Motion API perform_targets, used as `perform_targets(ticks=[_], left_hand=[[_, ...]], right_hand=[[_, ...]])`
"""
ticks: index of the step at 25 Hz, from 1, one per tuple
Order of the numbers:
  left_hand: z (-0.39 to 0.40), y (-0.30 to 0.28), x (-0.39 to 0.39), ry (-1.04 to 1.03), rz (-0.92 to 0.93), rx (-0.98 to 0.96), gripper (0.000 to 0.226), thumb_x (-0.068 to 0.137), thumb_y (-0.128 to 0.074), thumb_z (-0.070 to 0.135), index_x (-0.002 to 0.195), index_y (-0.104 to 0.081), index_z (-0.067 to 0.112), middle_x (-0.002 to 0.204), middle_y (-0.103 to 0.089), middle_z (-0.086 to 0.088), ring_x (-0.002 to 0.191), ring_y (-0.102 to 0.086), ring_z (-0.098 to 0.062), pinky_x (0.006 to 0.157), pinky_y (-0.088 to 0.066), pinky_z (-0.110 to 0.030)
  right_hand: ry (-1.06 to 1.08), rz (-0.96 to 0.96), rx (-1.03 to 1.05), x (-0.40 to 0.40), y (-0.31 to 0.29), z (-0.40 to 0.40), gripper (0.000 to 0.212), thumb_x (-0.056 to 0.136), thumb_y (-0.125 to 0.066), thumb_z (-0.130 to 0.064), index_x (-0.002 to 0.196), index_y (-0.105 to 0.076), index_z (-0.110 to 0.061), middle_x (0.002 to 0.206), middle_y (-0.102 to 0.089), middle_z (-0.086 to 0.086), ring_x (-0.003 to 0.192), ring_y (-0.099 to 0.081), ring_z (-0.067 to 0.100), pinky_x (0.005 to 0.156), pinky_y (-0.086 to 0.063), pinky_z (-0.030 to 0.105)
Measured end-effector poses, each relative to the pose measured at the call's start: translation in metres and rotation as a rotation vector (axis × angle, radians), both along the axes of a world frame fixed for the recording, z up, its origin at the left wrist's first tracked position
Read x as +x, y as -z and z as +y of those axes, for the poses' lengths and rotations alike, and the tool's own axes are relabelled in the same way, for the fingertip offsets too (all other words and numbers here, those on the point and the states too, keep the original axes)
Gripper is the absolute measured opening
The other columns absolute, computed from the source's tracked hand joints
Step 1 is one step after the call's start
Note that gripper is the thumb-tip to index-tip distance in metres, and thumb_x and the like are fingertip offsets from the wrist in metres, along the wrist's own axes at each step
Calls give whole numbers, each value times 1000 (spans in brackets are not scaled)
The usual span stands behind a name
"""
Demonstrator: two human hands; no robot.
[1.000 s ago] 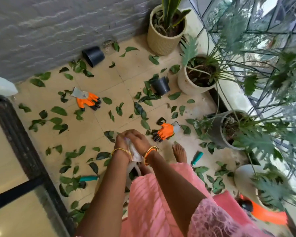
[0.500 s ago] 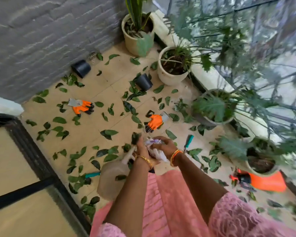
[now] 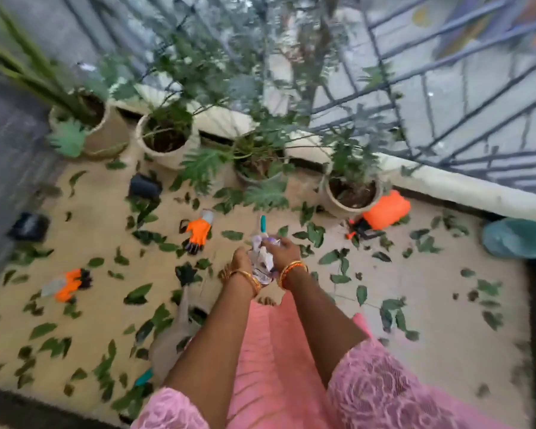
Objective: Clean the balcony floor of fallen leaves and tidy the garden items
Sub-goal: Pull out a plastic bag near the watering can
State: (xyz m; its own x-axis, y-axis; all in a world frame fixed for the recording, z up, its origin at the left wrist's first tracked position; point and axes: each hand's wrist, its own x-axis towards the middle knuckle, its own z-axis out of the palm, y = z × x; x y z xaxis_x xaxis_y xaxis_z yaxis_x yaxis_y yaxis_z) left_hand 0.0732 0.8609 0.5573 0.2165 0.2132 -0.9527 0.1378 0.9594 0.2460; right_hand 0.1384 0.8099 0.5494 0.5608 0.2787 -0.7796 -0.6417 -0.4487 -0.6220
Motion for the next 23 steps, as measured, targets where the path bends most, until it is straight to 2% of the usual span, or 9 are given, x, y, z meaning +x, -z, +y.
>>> perform_targets(ticks=[1,4,5,7,10,15,18,21,23], left_hand=[[-14,-8,21,73,-30,-5,50,97,-19,34,91,-64,14,112,-63,-15,97,-58,-26,86,-44,-28],[-51,-30,72,279,-44,24,76,102,-19,24,42,-64,15,46,-62,-4,66,-54,-23,49,-44,-20],[-62,-36,82,347,-34,48,70,102,-21,27,47,-63,17,44,-60,-4,66,-50,-23,49,-43,-23],[-88,-45,98,448,-37,50,47,99,-28,36,67,-55,15,64,-60,-9,69,-49,-23,61,-41,-28],[-115,-55,120,619,-85,25,43,96,-31,46,75,-51,14,75,-56,-12,73,-49,-25,66,-38,-32],[-170,-78,152,1034,-181,-76,64,93,-22,59,81,-54,6,54,-66,-14,68,-59,-30,67,-41,-36],[-210,-75,152,1244,-182,-179,69,87,-30,67,94,-61,6,68,-70,-18,76,-62,-31,70,-45,-39],[-263,-71,146,1427,-173,-198,68,84,-35,68,95,-63,8,76,-71,-17,73,-67,-30,70,-52,-38],[-305,-67,142,1542,-165,-170,66,85,-36,67,92,-64,7,75,-71,-17,78,-64,-30,79,-49,-40]], right_hand=[[67,-12,-4,12,-6,-19,14,84,-66,-5,97,-61,-5,75,-59,7,64,-54,17,48,-46,16],[129,-10,15,36,-26,-64,18,86,-62,-4,104,-59,-4,94,-65,17,74,-55,17,49,-44,11],[111,-19,12,40,-34,-75,21,88,-61,-8,109,-59,-5,102,-64,18,80,-54,17,53,-44,14],[48,-72,-39,53,-50,-101,29,90,-59,-23,114,-58,-8,108,-59,12,83,-52,15,60,-44,18],[125,-82,-32,68,-71,-139,29,86,-64,-35,105,-57,-14,104,-59,6,90,-55,18,67,-46,25],[433,-46,38,65,-93,-213,30,85,-65,-7,113,-55,-7,82,-56,4,78,-54,20,66,-48,31],[602,-84,-28,50,-82,-252,47,79,-72,-6,121,-53,-2,90,-58,5,78,-57,18,69,-52,34],[791,-109,-71,26,-76,-298,50,76,-75,-7,120,-53,-5,103,-60,11,86,-58,20,70,-52,33],[951,-105,-73,12,-71,-330,51,76,-72,-3,122,-51,-6,112,-61,16,89,-56,21,73,-50,32]])
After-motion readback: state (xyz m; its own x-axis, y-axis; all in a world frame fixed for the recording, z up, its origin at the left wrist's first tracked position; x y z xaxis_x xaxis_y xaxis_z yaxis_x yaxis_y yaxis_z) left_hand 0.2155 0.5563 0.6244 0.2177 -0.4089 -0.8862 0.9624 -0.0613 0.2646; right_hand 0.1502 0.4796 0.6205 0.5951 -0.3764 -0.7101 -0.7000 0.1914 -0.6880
